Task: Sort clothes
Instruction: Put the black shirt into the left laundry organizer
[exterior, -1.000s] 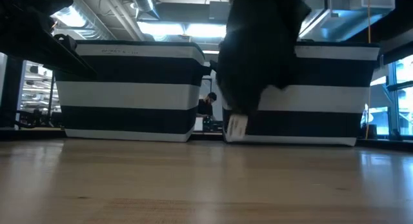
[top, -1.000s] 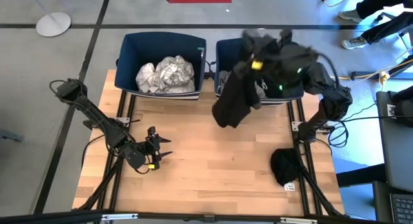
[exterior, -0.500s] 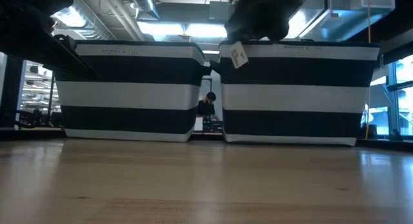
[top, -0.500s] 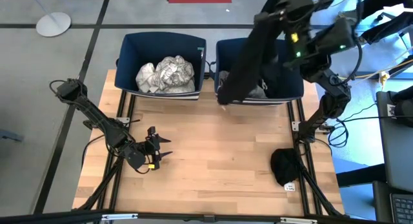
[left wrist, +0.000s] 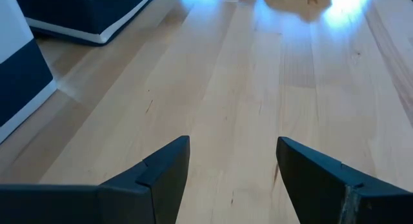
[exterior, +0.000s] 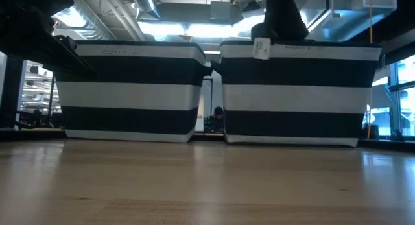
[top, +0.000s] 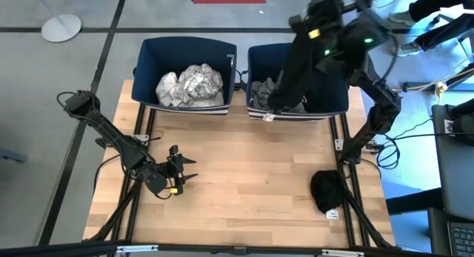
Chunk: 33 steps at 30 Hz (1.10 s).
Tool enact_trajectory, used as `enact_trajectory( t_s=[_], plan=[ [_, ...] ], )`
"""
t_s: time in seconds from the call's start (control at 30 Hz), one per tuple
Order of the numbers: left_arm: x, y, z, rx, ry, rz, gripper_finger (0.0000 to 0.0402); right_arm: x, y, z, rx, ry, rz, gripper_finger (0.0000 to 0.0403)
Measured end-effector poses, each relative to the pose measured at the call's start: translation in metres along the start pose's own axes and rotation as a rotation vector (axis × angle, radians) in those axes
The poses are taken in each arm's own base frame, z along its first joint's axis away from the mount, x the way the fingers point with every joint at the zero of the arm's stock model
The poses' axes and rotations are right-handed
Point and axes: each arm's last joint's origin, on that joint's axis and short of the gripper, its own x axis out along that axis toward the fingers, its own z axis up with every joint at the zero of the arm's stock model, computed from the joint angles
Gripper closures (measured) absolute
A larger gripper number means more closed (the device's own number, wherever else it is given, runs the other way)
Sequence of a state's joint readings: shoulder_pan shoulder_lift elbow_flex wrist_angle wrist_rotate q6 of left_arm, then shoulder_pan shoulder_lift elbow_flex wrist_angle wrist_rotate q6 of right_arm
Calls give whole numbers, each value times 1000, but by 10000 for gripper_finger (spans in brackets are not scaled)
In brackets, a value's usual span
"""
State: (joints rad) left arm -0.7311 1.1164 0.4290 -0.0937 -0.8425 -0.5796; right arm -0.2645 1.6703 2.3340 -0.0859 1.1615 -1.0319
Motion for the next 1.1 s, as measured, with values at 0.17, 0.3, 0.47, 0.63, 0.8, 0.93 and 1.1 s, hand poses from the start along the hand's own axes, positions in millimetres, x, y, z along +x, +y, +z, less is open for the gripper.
enact_trajectory(
  t_s=[0.17,0.3,0.47,0.63,0.8,0.93,1.1],
  plan=[
    [0,0,0,-13,0,0,179,3,20,-20,-109,112,71,393],
    [0,0,0,-17,0,0,179,4,32,-42,-109,193,160,393],
    [0,0,0,-18,1,0,179,5,41,-74,-67,341,361,393],
    [0,0,0,-18,1,0,179,4,51,-99,-33,519,512,393],
    [0,0,0,-18,1,0,179,4,77,-121,-41,640,660,393],
    [0,0,0,-23,1,0,179,4,103,-146,-98,726,716,393],
    [0,0,0,-29,1,0,179,2,134,-180,-166,811,726,393]
  ],
)
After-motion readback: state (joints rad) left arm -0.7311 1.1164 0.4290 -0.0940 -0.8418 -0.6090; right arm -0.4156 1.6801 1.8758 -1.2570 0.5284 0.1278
